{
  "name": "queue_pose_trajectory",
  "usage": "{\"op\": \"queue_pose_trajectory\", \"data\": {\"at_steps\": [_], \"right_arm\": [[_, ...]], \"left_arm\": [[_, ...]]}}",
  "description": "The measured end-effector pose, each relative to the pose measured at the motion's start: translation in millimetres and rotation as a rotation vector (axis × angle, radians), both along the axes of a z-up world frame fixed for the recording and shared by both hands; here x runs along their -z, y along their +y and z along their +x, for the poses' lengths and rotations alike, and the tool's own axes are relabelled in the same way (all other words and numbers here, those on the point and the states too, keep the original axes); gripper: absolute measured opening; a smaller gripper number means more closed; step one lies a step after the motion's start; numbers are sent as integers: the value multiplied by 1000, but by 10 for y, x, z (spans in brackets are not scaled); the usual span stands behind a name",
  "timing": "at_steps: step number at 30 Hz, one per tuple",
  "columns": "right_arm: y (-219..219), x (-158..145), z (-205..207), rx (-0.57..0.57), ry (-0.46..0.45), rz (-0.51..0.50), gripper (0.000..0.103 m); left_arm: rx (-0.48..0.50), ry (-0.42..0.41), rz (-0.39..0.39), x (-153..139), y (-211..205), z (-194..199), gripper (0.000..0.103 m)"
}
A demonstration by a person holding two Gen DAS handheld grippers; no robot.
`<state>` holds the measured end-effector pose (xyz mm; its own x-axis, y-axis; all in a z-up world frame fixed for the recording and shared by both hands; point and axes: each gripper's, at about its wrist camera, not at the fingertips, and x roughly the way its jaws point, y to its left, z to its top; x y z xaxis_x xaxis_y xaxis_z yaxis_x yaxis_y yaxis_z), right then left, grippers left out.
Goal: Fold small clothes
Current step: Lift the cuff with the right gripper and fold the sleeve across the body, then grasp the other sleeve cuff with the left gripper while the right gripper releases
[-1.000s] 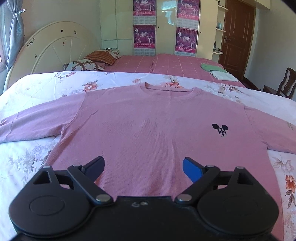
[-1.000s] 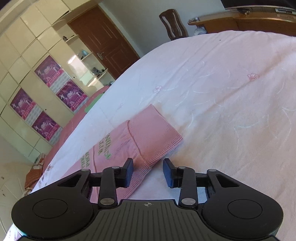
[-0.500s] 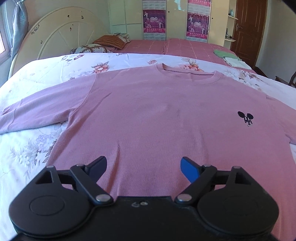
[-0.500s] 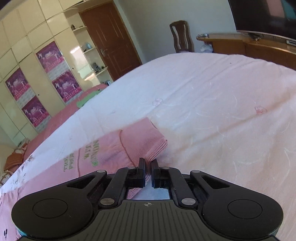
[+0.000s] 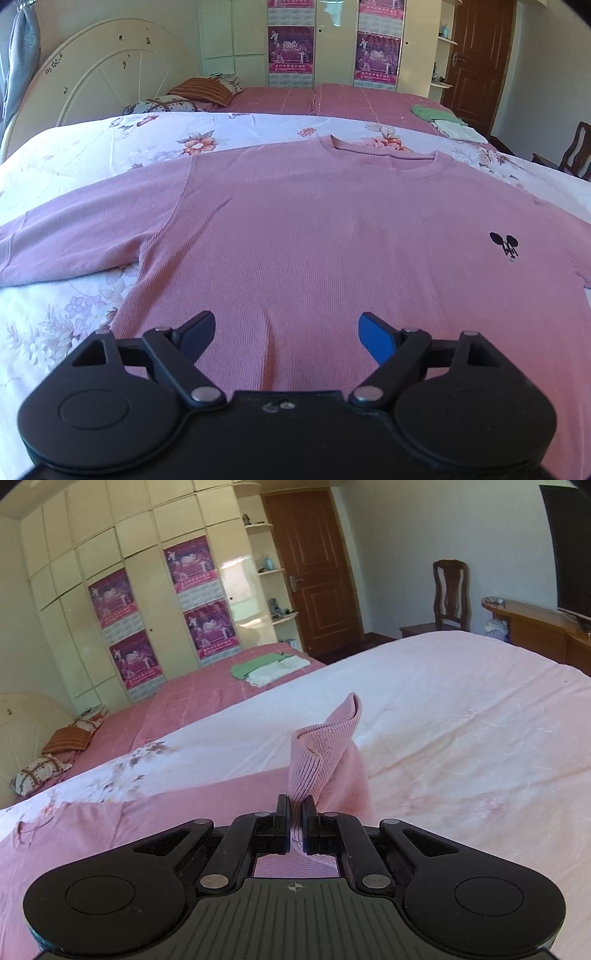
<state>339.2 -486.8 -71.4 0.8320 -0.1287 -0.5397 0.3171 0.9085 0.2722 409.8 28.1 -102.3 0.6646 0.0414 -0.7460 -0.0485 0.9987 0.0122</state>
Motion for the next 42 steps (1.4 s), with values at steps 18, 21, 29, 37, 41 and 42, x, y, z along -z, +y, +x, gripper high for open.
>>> {"op": "queue_pose_trajectory", "data": {"at_steps": [18, 21, 29, 37, 41, 42], "right_arm": [[2543, 202, 756, -400, 61, -54, 5], [2939, 268, 940, -465, 70, -65, 5], [3225, 400, 968, -470, 67, -98, 48], [2447, 189, 348, -267, 44, 7, 51], [2071, 128, 205, -155, 46, 91, 51], [1975, 122, 175, -129, 43, 118, 52]], "left_arm": [[57, -11, -114, 8, 872, 205, 58], [84, -24, -176, -21, 879, 259, 73], [197, -10, -371, 29, 501, 640, 55], [366, 142, -468, 347, -636, 1367, 43], [401, 128, -403, 398, -969, 1502, 33], [410, 131, -399, 404, -1014, 1520, 8]]}}
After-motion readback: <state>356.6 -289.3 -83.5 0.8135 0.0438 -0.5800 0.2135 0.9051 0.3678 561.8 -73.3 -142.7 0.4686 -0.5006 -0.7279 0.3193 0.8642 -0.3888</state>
